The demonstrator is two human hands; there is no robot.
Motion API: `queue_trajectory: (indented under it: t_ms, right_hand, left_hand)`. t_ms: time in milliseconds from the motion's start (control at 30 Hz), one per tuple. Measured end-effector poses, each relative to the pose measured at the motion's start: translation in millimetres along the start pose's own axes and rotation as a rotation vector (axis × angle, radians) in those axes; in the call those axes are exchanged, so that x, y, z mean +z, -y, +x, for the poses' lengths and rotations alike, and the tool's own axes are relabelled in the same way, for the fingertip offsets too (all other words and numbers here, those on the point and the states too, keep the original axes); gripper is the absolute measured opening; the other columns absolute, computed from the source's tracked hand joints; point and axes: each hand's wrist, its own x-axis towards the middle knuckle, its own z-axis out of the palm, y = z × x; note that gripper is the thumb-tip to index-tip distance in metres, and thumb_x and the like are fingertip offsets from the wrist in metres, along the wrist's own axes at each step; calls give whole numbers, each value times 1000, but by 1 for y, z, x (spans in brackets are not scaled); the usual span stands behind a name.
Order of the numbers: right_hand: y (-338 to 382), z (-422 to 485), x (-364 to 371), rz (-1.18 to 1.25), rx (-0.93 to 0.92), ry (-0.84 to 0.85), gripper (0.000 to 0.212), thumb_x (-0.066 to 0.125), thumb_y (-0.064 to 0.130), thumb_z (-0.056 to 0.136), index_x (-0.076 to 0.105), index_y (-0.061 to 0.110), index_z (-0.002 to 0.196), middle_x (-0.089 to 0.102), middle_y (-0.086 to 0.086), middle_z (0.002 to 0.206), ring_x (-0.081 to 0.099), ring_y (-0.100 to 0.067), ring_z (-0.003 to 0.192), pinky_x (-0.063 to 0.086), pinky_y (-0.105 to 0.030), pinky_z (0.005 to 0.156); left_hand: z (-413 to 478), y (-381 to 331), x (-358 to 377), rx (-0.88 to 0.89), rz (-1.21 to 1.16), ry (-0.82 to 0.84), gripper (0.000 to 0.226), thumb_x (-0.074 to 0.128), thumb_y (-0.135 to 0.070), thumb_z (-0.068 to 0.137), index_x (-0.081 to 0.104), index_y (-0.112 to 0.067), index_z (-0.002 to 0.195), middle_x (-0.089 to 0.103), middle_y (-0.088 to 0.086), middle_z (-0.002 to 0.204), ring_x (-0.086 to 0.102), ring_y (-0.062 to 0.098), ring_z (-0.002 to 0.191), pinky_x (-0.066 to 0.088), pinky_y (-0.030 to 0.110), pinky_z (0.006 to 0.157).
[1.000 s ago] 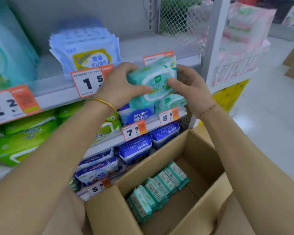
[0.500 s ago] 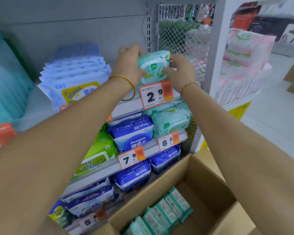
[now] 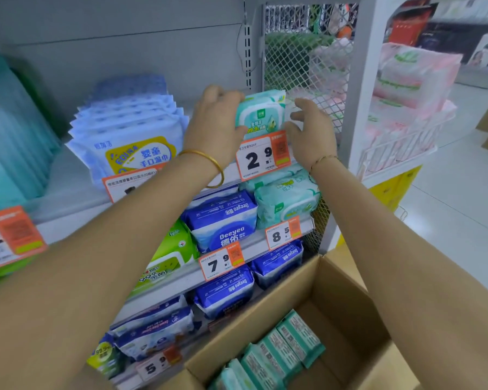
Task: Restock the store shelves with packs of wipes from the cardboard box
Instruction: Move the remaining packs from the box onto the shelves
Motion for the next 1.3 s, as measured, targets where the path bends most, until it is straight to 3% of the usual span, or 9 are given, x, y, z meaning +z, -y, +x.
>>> queue_trajectory:
  t_ms: [100, 167, 267, 433, 567, 700, 900, 1133, 1300]
  right_hand:
    - [-11, -30, -10, 0, -63, -111, 39, 50, 9, 91, 48, 10, 131, 61, -5, 119, 45, -24, 123, 34, -25, 93]
    - [-22, -61, -13, 59, -96, -205, 32, 52, 6, 87, 56, 8, 119, 65, -3, 107, 54, -27, 111, 38, -28, 89]
    - [-50, -118, -6, 160, -34, -251, 24, 51, 6, 82, 62, 8, 103, 66, 1, 92, 62, -23, 95, 45, -33, 86]
    - [-133, -196, 35, -30, 315, 76, 23, 53, 4, 84, 64, 11, 102, 69, -7, 101, 60, -21, 94, 46, -32, 84]
    - [-206, -223, 93, -256, 593, 549, 28, 54, 18, 88, 57, 9, 114, 63, -14, 118, 58, -31, 109, 47, -36, 91]
    - [-258, -252, 130, -454, 736, 822, 41, 55, 22, 88, 45, 6, 125, 50, -18, 132, 50, -36, 120, 44, -41, 99]
    - [-321, -270, 136, -540, 995, 862, 62, 63, 24, 87, 32, 4, 137, 41, -18, 139, 44, -35, 127, 42, -45, 104]
    - [-332, -286, 151, -474, 1010, 923, 68, 72, 34, 79, 40, 5, 132, 43, -16, 137, 47, -31, 123, 43, -35, 96]
    - [-333, -293, 143, -380, 1151, 895, 62, 72, 34, 79, 47, 7, 129, 41, -16, 140, 53, -27, 117, 46, -33, 92]
  left_hand:
    - [-36, -6, 4, 134, 108, -129, 44, 58, -11, 83, 52, -11, 126, 40, 15, 140, 38, 35, 126, 25, 33, 106]
    - [-69, -9, 12, 241, 116, -184, 40, 59, -9, 78, 58, -10, 118, 49, 16, 134, 45, 36, 119, 27, 33, 103]
    - [-128, -6, 37, 310, 85, -48, 36, 56, -14, 75, 62, -9, 110, 55, 16, 127, 48, 33, 113, 35, 36, 100]
    - [-216, 20, 91, 421, 138, 405, 31, 63, -16, 70, 65, -11, 101, 60, 14, 123, 56, 34, 108, 54, 44, 84]
    - [-247, 40, 123, 450, 171, 645, 38, 79, -13, 58, 67, -15, 94, 63, 10, 117, 63, 31, 102, 57, 39, 75]
    - [-254, 49, 147, 489, 150, 822, 40, 81, -13, 54, 67, -13, 91, 62, 13, 118, 62, 33, 102, 58, 40, 71]
    - [-260, 58, 165, 465, 120, 895, 36, 76, -8, 58, 66, -9, 93, 62, 17, 117, 62, 35, 99, 58, 44, 69]
    - [-263, 58, 178, 428, 102, 1012, 40, 79, -12, 59, 64, -9, 96, 60, 17, 119, 62, 35, 97, 57, 45, 70]
    - [-257, 51, 177, 332, 79, 1090, 37, 51, -19, 90, 49, -11, 126, 32, 8, 146, 38, 29, 128, 42, 44, 101]
